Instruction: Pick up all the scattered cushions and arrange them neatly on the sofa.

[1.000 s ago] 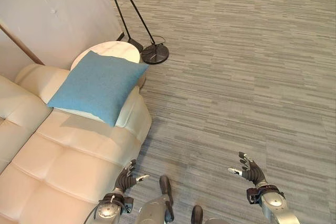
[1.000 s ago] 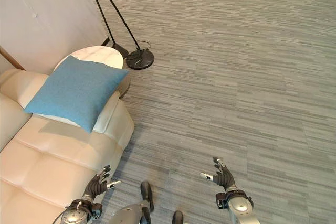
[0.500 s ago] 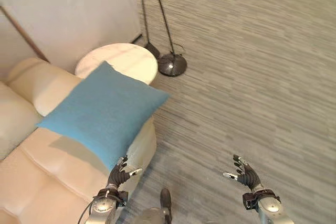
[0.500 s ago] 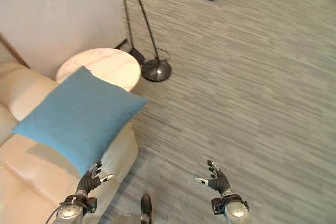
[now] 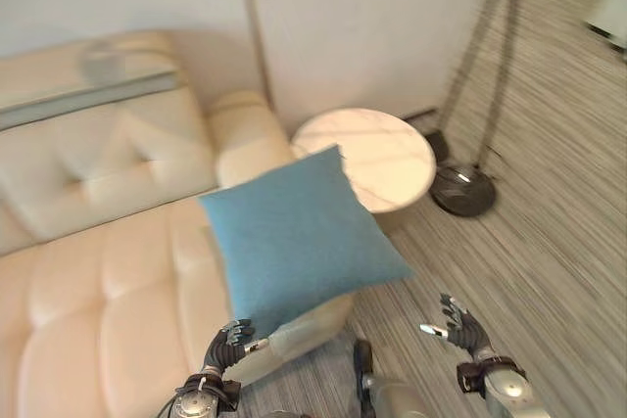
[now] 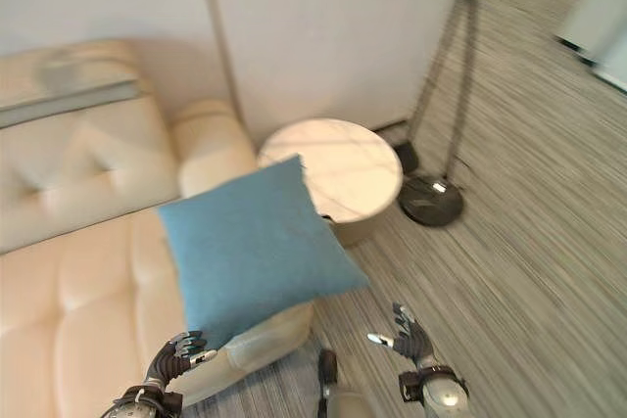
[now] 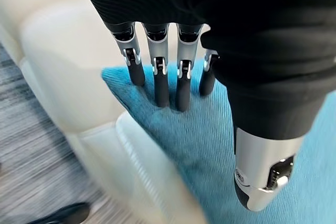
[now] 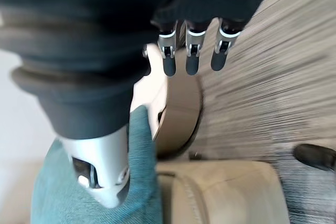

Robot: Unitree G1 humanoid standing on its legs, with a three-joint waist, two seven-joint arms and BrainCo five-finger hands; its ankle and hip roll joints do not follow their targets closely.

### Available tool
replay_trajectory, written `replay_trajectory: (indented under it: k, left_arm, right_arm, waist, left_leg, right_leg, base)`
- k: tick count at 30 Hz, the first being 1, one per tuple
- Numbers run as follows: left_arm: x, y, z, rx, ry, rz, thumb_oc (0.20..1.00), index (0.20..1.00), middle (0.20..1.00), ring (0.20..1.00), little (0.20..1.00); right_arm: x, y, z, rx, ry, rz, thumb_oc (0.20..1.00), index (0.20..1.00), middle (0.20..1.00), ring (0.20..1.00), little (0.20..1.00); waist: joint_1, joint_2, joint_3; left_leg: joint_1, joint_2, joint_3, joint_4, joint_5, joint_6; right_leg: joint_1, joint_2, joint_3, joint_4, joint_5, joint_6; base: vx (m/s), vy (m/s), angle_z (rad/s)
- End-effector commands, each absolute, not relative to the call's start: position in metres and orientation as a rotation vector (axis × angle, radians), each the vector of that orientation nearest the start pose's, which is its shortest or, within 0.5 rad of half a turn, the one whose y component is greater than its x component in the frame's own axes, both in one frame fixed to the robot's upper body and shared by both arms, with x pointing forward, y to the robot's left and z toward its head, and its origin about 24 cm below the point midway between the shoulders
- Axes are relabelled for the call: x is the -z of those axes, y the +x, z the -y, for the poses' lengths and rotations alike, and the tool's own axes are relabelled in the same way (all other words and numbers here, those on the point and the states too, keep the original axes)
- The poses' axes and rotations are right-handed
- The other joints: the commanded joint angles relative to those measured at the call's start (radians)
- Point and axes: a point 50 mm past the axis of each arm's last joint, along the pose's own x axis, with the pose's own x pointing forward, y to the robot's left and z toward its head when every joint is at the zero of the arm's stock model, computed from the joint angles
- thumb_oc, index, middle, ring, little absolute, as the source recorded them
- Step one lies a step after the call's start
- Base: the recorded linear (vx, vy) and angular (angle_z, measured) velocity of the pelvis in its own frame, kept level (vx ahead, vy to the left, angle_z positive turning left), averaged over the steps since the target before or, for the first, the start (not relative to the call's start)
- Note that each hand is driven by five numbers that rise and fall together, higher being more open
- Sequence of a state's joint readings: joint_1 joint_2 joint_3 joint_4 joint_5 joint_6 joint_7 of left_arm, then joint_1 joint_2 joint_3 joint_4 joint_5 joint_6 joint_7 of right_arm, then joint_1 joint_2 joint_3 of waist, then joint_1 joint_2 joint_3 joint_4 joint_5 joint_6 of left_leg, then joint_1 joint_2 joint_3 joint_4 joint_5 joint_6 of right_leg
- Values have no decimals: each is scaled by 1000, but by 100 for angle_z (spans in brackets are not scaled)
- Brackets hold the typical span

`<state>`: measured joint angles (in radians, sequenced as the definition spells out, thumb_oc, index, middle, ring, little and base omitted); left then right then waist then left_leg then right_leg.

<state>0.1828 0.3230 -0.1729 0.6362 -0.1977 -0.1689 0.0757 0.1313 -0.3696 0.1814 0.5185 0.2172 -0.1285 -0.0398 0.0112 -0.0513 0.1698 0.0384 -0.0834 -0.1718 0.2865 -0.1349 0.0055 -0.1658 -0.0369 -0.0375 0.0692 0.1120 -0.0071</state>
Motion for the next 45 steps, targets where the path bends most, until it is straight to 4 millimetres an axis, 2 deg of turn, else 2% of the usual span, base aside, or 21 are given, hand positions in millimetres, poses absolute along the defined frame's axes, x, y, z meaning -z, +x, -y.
replay_trajectory:
  k: [1, 3, 5, 6, 7, 8, 10, 14, 18, 22, 27, 28, 30, 34, 36, 37, 38, 39, 40, 43, 45]
  left_arm:
    - [83, 167, -246, -125, 204, -541, 1000, 1000, 1000, 1000, 1000]
    - [79, 170, -250, -129, 208, -525, 1000, 1000, 1000, 1000, 1000]
    - [77, 172, -251, -133, 212, -514, 1000, 1000, 1000, 1000, 1000]
    - [73, 175, -254, -141, 219, -499, 1000, 1000, 1000, 1000, 1000]
    - [73, 175, -254, -141, 219, -499, 1000, 1000, 1000, 1000, 1000]
    - [70, 176, -258, -163, 229, -485, 1000, 1000, 1000, 1000, 1000]
    - [70, 177, -258, -163, 229, -485, 1000, 1000, 1000, 1000, 1000]
    - [65, 174, -271, -196, 249, -475, 1000, 1000, 1000, 1000, 1000]
    - [52, 189, -282, -210, 285, -426, 1000, 1000, 1000, 1000, 1000]
    - [45, 201, -286, -224, 311, -401, 1000, 1000, 1000, 1000, 1000]
    - [34, 238, -278, -268, 268, -344, 1000, 1000, 1000, 1000, 1000]
    - [34, 239, -278, -268, 268, -343, 1000, 1000, 1000, 1000, 1000]
    - [32, 253, -269, -292, 205, -328, 1000, 1000, 1000, 1000, 1000]
    - [21, 290, -235, -258, 124, -285, 1000, 1000, 1000, 1000, 1000]
    - [13, 308, -210, -201, 109, -258, 1000, 1000, 1000, 1000, 1000]
    - [9, 315, -197, -169, 101, -242, 1000, 1000, 1000, 1000, 1000]
    - [4, 320, -184, -137, 87, -223, 1000, 1000, 1000, 1000, 1000]
    - [0, 323, -171, -102, 71, -203, 567, 567, 567, 567, 567]
    - [-5, 325, -159, -70, 50, -177, 200, 200, 200, 200, 200]
    - [-19, 324, -127, 24, -24, -95, 200, 200, 200, 200, 200]
    - [-28, 320, -119, 61, -61, -49, 200, 200, 200, 200, 200]
  right_arm:
    - [53, 193, 236, 40, -193, -404, 1000, 1000, 1000, 1000, 1000]
    - [50, 192, 241, 59, -190, -396, 1000, 1000, 1000, 1000, 1000]
    - [49, 191, 245, 72, -198, -392, 1000, 1000, 1000, 1000, 1000]
    - [43, 192, 251, 87, -219, -375, 1000, 1000, 1000, 1000, 1000]
    - [43, 192, 251, 87, -219, -375, 1000, 1000, 1000, 1000, 1000]
    - [36, 198, 255, 93, -252, -348, 1000, 1000, 1000, 1000, 1000]
    - [36, 198, 255, 93, -252, -348, 1000, 1000, 1000, 1000, 1000]
    - [12, 215, 258, 64, -311, -250, 1000, 1000, 1000, 1000, 1000]
    - [-2, 241, 249, -1, -352, -200, 1000, 1000, 1000, 1000, 1000]
    - [3, 250, 242, -13, -326, -223, 1000, 1000, 1000, 1000, 1000]
    - [20, 277, 213, -26, -244, -305, 1000, 1000, 1000, 1000, 1000]
    - [20, 277, 213, -26, -244, -303, 1000, 1000, 1000, 1000, 1000]
    - [19, 290, 195, -49, -225, -305, 1000, 1000, 1000, 1000, 1000]
    - [10, 312, 146, -137, -164, -274, 1000, 1000, 1000, 1000, 1000]
    - [0, 320, 116, -207, -141, -236, 1000, 1000, 1000, 1000, 1000]
    - [-5, 323, 103, -242, -131, -217, 881, 881, 881, 881, 881]
    - [-10, 324, 90, -276, -126, -197, 504, 504, 504, 504, 504]
    - [-15, 324, 79, -310, -126, -174, 200, 200, 200, 200, 200]
    - [-19, 323, 69, -350, -120, -152, 200, 200, 200, 200, 200]
    - [-33, 316, 49, -432, -93, -74, 200, 200, 200, 200, 200]
    - [-42, 309, 45, -469, -61, -24, 200, 200, 200, 200, 200]
  waist:
    - [-41, 1, 11]
    - [-41, -2, 2]
    - [-43, -3, -2]
    - [-42, -4, -10]
    - [-42, -5, -10]
    - [-34, -4, -9]
    - [-35, -4, -8]
    - [-24, 10, -41]
    - [8, -10, -51]
    - [22, -20, -49]
    - [41, -23, 17]
    - [40, -23, 16]
    - [43, -18, 48]
    - [39, -6, 94]
    - [34, -1, 108]
    - [31, 0, 110]
    - [29, 1, 116]
    - [24, 1, 116]
    - [22, 1, 118]
    - [13, -2, 107]
    - [7, -4, 93]
  left_leg:
    - [-92, 89, 211, 14, 60, -60]
    - [-96, 132, 285, -70, 60, -52]
    - [-103, 146, 305, -102, 73, -58]
    - [-126, 178, 339, -160, 125, -74]
    - [-124, 177, 339, -163, 127, -74]
    - [-155, 204, 356, -194, 179, -88]
    - [-155, 204, 355, -194, 180, -88]
    - [-75, 196, 346, -288, 186, -93]
    - [-28, 180, 355, -325, 181, -85]
    - [-26, 173, 352, -340, 179, -81]
    - [-93, 166, 337, -353, 188, -75]
    - [-96, 166, 337, -352, 188, -75]
    - [-140, 167, 333, -353, 198, -73]
    - [-209, 169, 336, -356, 227, -73]
    - [-214, 169, 339, -362, 236, -74]
    - [-219, 170, 339, -365, 241, -74]
    - [-217, 169, 340, -368, 243, -75]
    - [-219, 169, 339, -371, 247, -76]
    - [-214, 168, 339, -374, 247, -76]
    - [-205, 166, 342, -374, 241, -73]
    - [-186, 165, 347, -374, 232, -70]
  right_leg:
    - [114, -48, -60, -34, -119, 90]
    - [154, -51, -91, -52, -139, 86]
    - [164, -55, -103, -60, -147, 87]
    - [189, -55, -123, -70, -163, 86]
    - [190, -56, -124, -70, -163, 86]
    - [215, -49, -135, -71, -184, 85]
    - [215, -49, -136, -70, -184, 85]
    - [240, -34, -132, -58, -197, 82]
    - [256, -37, -123, -73, -193, 89]
    - [249, -37, -122, -86, -186, 93]
    - [162, -35, -112, -89, -161, 98]
    - [159, -35, -112, -88, -161, 98]
    - [102, -33, -99, -80, -147, 99]
    - [7, -29, -76, -52, -122, 100]
    - [-4, -29, -72, -45, -119, 102]
    - [-9, -29, -71, -44, -116, 103]
    - [-8, -31, -72, -40, -117, 104]
    - [-11, -33, -71, -41, -114, 105]
    - [-6, -34, -70, -39, -116, 106]
    - [5, -35, -63, -42, -114, 107]
    - [20, -36, -59, -47, -113, 108]
  base:
    - [142, -101, 58]
    - [192, -76, 55]
    - [166, -11, 58]
    - [175, 3, 31]
    - [254, 0, 48]
    - [129, -2, 43]
    - [119, 12, 20]
    - [193, 66, -21]
    - [169, 53, -9]
    - [55, 16, 4]
    - [-129, -4, 6]
    - [-170, -1, 8]
    - [-214, 17, -1]
    - [-186, 50, -6]
    - [-69, 57, -11]
    - [-49, 45, -9]
    - [-39, 39, -8]
    - [-28, 36, -8]
    - [-22, 26, -12]
    - [-9, 17, -6]
    - [34, 31, -4]
